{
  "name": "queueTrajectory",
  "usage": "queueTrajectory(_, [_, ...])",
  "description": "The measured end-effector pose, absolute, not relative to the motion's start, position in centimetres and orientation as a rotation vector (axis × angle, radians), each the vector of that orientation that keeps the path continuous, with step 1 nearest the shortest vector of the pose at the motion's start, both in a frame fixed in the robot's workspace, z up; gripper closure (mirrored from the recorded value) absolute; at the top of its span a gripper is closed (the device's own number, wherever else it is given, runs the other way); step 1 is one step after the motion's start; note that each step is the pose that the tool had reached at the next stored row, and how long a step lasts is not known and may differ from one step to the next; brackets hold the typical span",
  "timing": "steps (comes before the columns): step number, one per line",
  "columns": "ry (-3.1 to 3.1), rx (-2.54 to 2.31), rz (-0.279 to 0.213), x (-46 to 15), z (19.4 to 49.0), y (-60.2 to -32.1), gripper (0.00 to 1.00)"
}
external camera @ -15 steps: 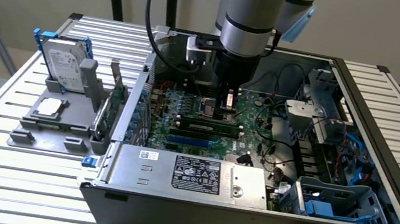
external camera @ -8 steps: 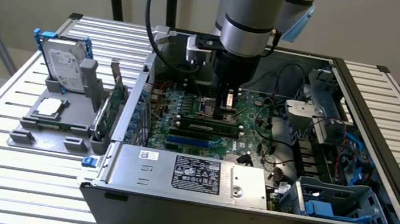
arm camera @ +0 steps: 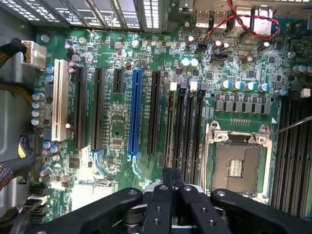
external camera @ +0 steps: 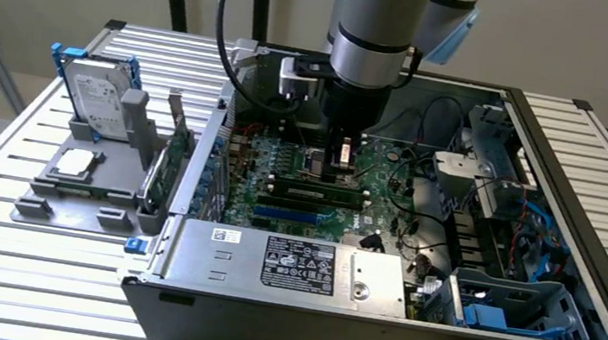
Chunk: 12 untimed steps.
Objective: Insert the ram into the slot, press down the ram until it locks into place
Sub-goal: 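Press down the ram until it locks into place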
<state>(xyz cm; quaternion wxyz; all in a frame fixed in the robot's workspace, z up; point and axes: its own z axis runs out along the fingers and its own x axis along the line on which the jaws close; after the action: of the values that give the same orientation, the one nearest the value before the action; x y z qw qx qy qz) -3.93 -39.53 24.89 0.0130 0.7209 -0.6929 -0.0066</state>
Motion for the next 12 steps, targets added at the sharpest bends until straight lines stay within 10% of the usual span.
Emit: queueTrajectory(12, [-2.159, 2.246, -0.021, -4.2, 23.4, -39.3, 0.89])
